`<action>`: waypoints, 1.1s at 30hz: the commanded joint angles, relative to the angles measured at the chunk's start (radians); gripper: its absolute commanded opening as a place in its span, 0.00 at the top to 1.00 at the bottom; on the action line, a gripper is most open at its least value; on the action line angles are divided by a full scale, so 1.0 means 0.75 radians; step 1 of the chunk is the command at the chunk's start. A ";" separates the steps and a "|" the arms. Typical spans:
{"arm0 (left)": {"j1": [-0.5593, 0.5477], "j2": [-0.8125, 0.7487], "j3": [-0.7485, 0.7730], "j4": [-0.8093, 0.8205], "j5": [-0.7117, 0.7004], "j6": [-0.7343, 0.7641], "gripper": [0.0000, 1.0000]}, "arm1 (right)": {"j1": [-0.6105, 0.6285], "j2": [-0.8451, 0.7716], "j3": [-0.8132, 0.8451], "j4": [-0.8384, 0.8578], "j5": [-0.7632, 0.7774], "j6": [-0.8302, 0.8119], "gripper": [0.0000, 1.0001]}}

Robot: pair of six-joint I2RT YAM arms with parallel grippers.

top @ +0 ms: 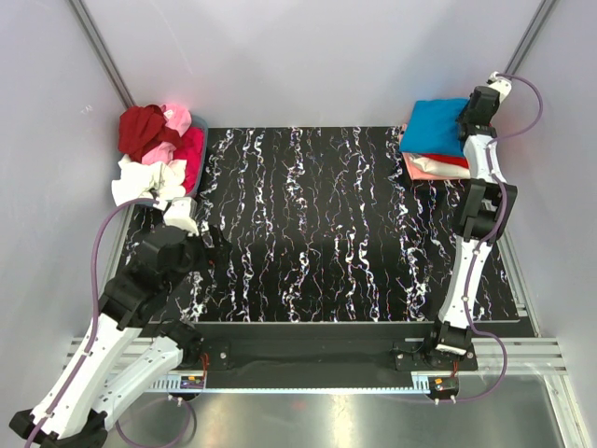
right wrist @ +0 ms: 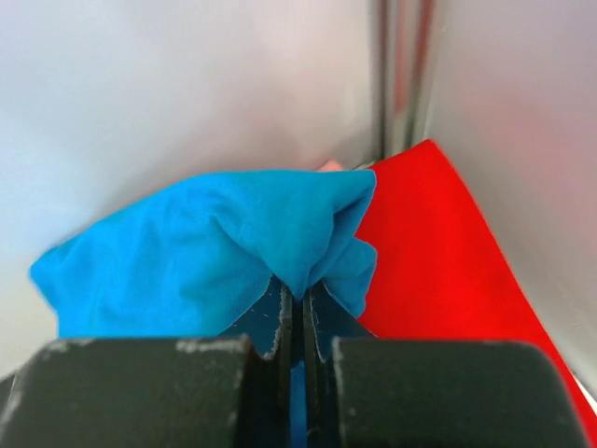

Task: Fold and stack the t-shirts
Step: Neatly place the folded tshirt to the corner

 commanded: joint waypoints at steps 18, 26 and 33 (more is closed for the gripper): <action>0.013 0.005 -0.008 0.060 -0.006 0.015 0.05 | -0.096 0.329 0.407 0.249 0.061 -0.133 0.76; 0.067 0.010 -0.012 0.073 0.037 0.025 0.06 | -0.096 0.169 0.125 0.328 0.046 -0.056 0.10; 0.073 -0.005 -0.014 0.075 0.041 0.025 0.05 | -0.104 -0.090 -0.038 0.381 0.065 0.036 0.08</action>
